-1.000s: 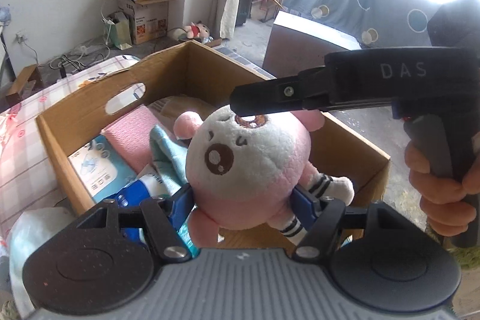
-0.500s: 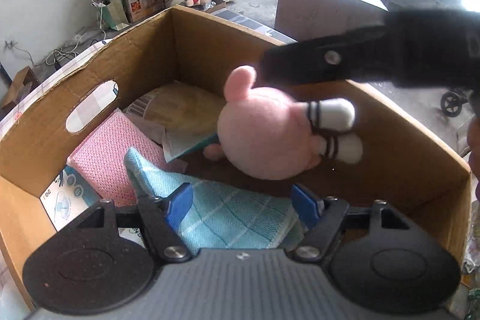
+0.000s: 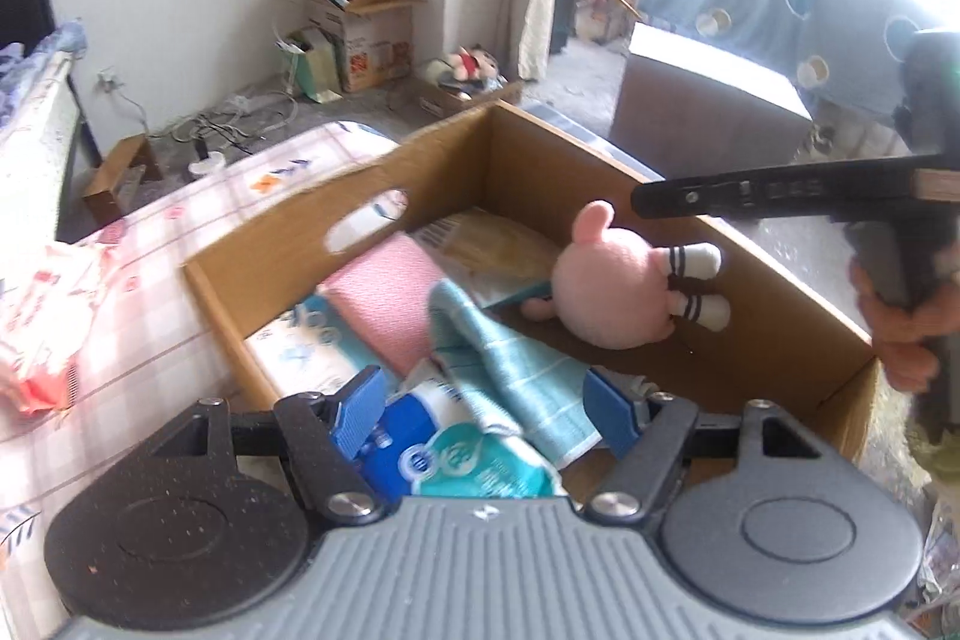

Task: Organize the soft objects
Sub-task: 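Lower the plush toy into the box and open the right gripper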

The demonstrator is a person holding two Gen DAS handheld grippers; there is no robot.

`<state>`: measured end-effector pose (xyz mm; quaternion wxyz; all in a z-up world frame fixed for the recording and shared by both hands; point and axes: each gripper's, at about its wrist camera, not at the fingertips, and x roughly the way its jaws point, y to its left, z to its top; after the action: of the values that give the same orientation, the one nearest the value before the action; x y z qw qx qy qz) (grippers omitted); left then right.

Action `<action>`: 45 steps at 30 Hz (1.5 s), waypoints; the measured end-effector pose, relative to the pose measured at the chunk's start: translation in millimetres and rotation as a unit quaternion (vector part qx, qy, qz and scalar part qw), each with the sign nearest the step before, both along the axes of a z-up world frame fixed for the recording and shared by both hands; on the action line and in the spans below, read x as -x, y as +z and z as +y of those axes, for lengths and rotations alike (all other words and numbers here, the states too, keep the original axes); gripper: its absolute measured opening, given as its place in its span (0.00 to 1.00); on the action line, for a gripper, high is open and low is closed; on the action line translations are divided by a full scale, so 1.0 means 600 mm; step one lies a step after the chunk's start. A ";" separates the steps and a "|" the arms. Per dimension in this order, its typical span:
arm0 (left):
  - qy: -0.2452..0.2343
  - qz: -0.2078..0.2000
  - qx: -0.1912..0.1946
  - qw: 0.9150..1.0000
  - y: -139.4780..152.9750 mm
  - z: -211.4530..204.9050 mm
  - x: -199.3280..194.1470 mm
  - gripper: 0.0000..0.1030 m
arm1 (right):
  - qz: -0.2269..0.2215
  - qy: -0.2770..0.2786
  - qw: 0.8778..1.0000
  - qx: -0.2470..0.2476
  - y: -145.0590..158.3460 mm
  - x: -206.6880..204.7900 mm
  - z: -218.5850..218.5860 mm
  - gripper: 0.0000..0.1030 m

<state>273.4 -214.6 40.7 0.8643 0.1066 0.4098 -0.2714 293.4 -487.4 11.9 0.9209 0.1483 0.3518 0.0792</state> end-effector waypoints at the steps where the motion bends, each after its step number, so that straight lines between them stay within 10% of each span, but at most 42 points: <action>1: 0.008 -0.007 0.004 1.000 0.011 0.014 0.012 0.72 | 0.003 0.006 1.000 0.014 -0.001 -0.010 0.009 0.50; 12: 0.095 -0.050 0.055 0.993 0.053 0.175 0.108 0.72 | 0.064 0.016 0.994 0.086 -0.067 -0.097 0.058 0.39; 26: 0.143 -0.046 0.114 0.982 0.043 0.260 0.137 0.72 | 0.140 0.114 0.978 -0.108 -0.053 -0.019 0.090 0.50; 32: 0.135 -0.040 0.123 0.982 0.033 0.267 0.146 0.72 | 0.092 0.043 0.994 0.032 -0.023 -0.040 0.089 0.69; 45: 0.141 -0.030 0.136 0.980 0.023 0.288 0.144 0.72 | 0.113 0.069 0.969 0.206 -0.098 -0.081 0.145 0.79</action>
<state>187.2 -41.9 54.7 0.9121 -0.0628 0.3544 -0.1964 341.7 -400.3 -47.2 0.8782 -0.0615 0.4716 0.0509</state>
